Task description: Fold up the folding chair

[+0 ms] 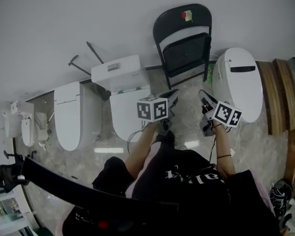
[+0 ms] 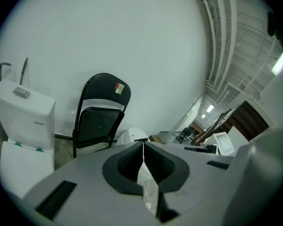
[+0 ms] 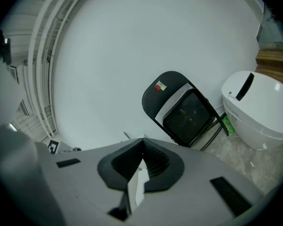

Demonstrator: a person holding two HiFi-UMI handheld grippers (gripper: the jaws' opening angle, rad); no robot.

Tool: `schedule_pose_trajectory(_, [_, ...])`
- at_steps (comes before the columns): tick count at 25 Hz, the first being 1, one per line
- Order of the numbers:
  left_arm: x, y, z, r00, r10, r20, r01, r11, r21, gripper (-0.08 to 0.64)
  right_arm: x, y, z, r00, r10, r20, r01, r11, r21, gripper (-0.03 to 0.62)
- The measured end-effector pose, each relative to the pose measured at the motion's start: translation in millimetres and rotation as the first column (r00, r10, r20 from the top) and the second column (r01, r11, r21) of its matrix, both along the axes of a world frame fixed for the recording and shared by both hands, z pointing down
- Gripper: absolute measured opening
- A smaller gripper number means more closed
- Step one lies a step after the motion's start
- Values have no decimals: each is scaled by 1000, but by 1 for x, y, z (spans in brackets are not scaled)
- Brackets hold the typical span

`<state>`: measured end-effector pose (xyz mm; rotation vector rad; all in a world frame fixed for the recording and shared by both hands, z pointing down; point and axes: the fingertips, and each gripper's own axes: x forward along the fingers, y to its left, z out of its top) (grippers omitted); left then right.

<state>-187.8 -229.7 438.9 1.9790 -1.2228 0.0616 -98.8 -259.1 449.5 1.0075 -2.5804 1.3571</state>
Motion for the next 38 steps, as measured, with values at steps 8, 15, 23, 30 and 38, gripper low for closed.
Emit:
schedule_pose_trajectory(8, [59,92,17,997,-80,-1,80,996,-41,8,60,87,24,997,-62,-35,61,998,-24,14])
schedule_pose_trajectory(15, [76,156,18,995,-102,11,103,993,-64,8,77,144,33,996,-80,-26,79,996,-41,14])
schedule_pose_trajectory(23, [61,198,3,998,-59,10,59,998,-17,8,60,188,22,998,-59,-18,59,998,3,14])
schedule_pose_trajectory(30, [14,267,-9,1000,0,10,-1,1000,18,8,11,258,-1,1000,-1,14,0,1000,29,14])
schedule_pose_trajectory(38, [-46,372,18,998,62,4,-62,998,7,8,-56,386,23,999,41,31,-41,999,6,14])
